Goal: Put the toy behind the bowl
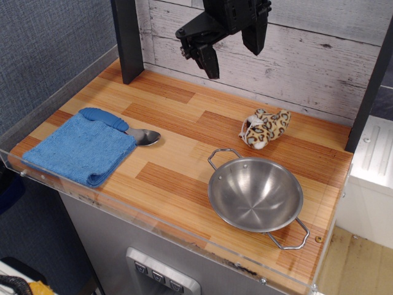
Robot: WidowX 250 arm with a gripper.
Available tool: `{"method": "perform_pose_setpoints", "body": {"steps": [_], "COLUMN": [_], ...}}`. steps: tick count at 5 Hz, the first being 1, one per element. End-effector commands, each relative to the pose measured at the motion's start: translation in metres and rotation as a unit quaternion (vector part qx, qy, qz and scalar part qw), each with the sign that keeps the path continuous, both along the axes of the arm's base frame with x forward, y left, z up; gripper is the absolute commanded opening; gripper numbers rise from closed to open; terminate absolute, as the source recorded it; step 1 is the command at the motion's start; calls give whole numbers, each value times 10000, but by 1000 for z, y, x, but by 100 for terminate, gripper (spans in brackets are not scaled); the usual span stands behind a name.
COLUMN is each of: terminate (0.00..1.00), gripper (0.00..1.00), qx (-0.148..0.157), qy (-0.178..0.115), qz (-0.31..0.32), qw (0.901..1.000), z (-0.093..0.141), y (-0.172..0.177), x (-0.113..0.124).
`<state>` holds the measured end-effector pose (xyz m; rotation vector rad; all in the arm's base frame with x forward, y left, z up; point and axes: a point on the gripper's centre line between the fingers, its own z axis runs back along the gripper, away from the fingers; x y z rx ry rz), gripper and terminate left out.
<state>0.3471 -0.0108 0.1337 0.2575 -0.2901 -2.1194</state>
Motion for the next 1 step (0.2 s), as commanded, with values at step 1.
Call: {"method": "perform_pose_setpoints", "body": {"steps": [1], "terminate": [100], "gripper": [100], "qx": [13], "qy": [-241], "qz": [-11], "qw": [9997], "z": [16], "y": [-2], "x": [-9]}}
